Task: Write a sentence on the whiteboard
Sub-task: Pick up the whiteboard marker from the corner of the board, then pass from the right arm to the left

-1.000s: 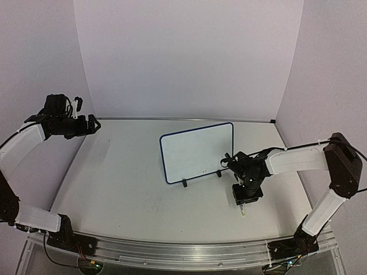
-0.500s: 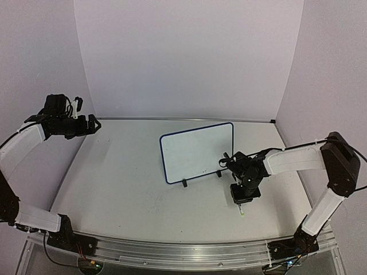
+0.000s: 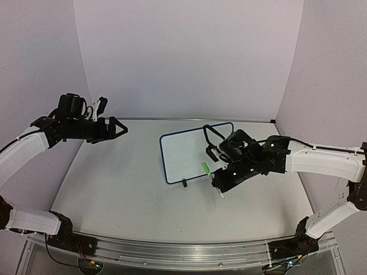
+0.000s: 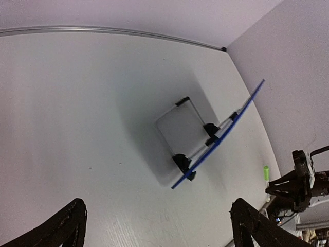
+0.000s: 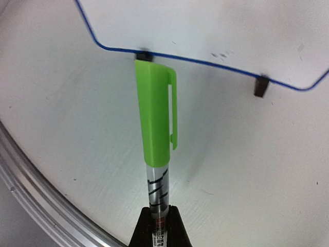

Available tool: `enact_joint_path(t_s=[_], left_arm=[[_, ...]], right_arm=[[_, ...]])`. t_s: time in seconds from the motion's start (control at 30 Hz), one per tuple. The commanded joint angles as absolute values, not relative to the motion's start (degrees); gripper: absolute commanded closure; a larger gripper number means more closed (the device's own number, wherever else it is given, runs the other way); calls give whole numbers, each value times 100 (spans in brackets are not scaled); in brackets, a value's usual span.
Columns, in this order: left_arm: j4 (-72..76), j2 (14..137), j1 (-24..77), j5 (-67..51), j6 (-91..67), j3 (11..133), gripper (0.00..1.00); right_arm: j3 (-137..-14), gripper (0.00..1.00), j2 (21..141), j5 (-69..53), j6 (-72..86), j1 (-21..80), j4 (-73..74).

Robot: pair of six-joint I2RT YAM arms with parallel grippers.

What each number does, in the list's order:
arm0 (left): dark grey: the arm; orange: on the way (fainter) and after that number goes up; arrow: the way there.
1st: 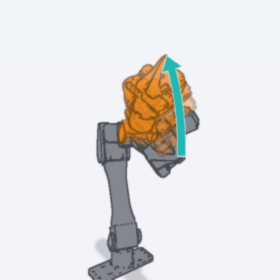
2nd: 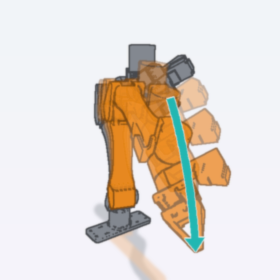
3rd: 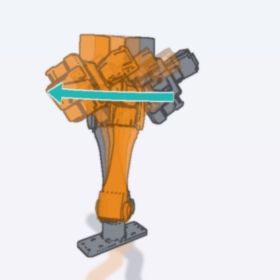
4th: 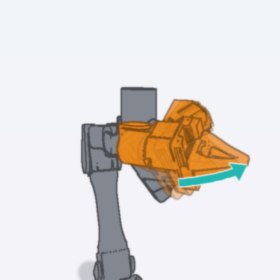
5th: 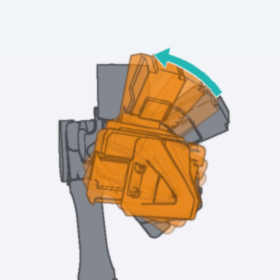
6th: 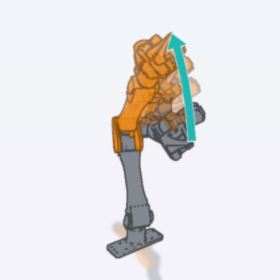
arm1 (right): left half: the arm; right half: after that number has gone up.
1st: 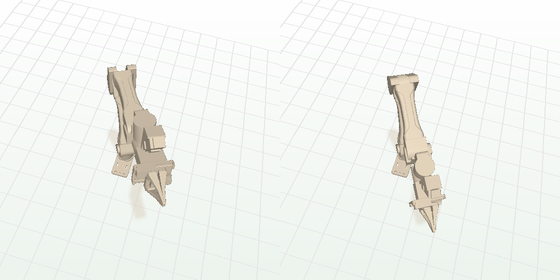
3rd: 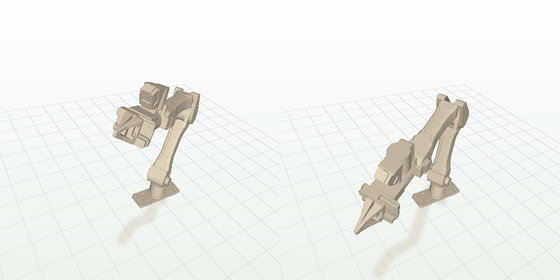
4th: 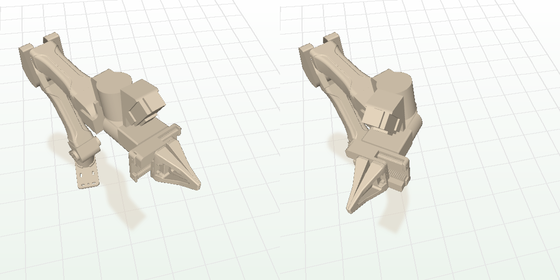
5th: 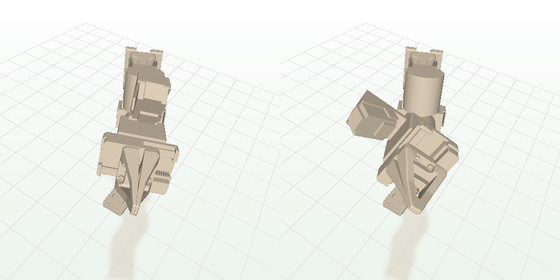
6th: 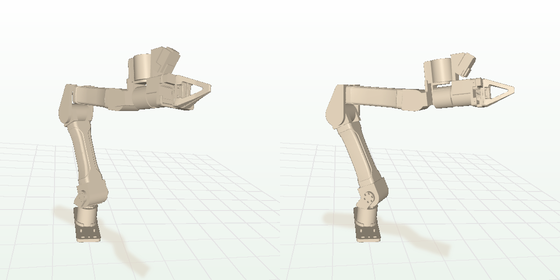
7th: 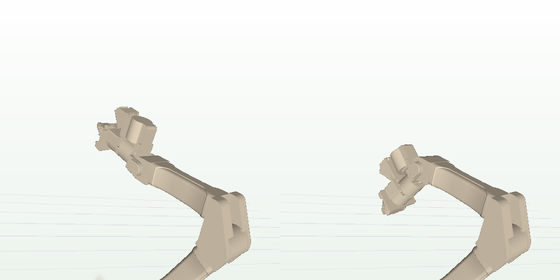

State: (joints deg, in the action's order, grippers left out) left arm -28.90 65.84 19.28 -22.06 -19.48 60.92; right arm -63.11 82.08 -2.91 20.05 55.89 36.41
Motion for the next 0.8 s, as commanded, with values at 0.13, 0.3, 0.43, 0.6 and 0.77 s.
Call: enact_joint_path(t_s=[0.13,0.3,0.43,0.6,0.77], left_arm=[[-2313,6728,3345,-3038,-2753,6330,8],[-1804,6891,3770,-3258,-3193,6068,8],[-1387,6942,3884,-3356,-3512,5832,7],[-1418,7167,3972,-3388,-3516,5871,15],[-1546,7376,3989,-3439,-3431,5987,36]], right_arm=[[-7855,100,8999,-225,758,6333,3473],[-8425,100,9522,-117,380,6466,3353],[-8677,100,9741,-72,206,6541,3230],[-8808,100,9817,-55,108,6589,3073],[-8806,100,9810,-138,83,6602,2949]])
